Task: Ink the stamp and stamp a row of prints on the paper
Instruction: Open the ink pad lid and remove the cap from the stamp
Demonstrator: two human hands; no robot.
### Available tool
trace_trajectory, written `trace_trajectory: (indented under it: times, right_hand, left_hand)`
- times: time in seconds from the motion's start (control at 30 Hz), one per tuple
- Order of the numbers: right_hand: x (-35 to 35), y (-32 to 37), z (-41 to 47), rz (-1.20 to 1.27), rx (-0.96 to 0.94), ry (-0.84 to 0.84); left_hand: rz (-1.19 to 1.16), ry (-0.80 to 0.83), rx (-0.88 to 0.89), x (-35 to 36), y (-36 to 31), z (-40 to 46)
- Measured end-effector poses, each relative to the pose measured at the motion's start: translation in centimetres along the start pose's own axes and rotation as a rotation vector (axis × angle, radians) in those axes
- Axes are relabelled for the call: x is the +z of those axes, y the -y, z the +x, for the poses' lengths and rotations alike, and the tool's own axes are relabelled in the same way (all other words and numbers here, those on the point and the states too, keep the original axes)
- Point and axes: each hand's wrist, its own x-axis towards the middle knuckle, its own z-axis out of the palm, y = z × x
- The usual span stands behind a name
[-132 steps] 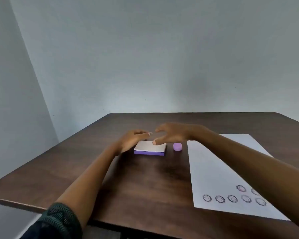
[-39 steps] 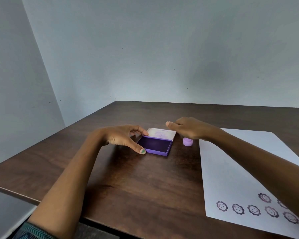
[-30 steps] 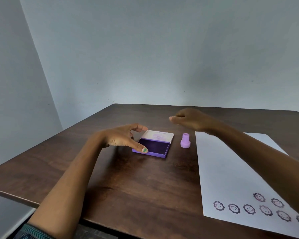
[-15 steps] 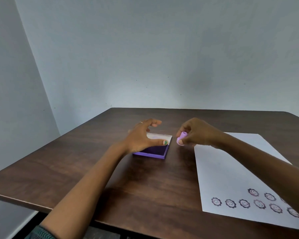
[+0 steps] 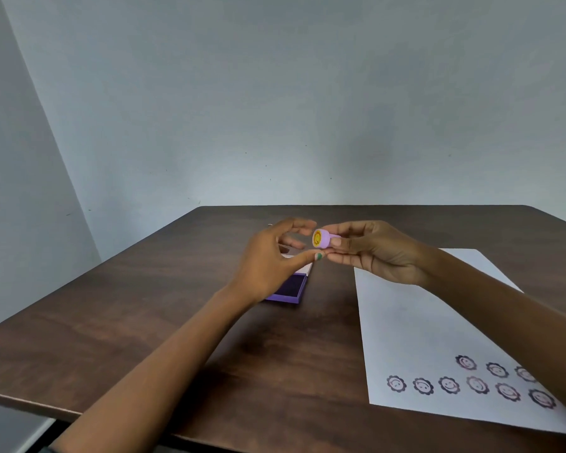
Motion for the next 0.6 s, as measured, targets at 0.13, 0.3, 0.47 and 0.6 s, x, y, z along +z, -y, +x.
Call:
trace_trajectory:
  times: [0.13, 0.3, 0.47, 0.6]
  right_hand:
    - [0.33, -0.01, -0.17, 0.001, -0.011, 0.033]
    - [0.62, 0.15, -0.26, -0.031, -0.051, 0.014]
    - [0.89, 0.15, -0.24, -0.049, -0.107, -0.003]
    - [0.99, -0.02, -0.12, -0.091, -0.158, -0.015]
  left_hand:
    - [-0.021, -0.060, 0.035, 0.19, -0.30, -0.07]
    - [-0.060, -0.090, 0.016, 0.35, -0.34, 0.00]
    - [-0.092, -0.114, -0.004, 0.28, -0.30, 0.09]
    - [-0.100, -0.119, -0.015, 0.22, -0.37, 0.17]
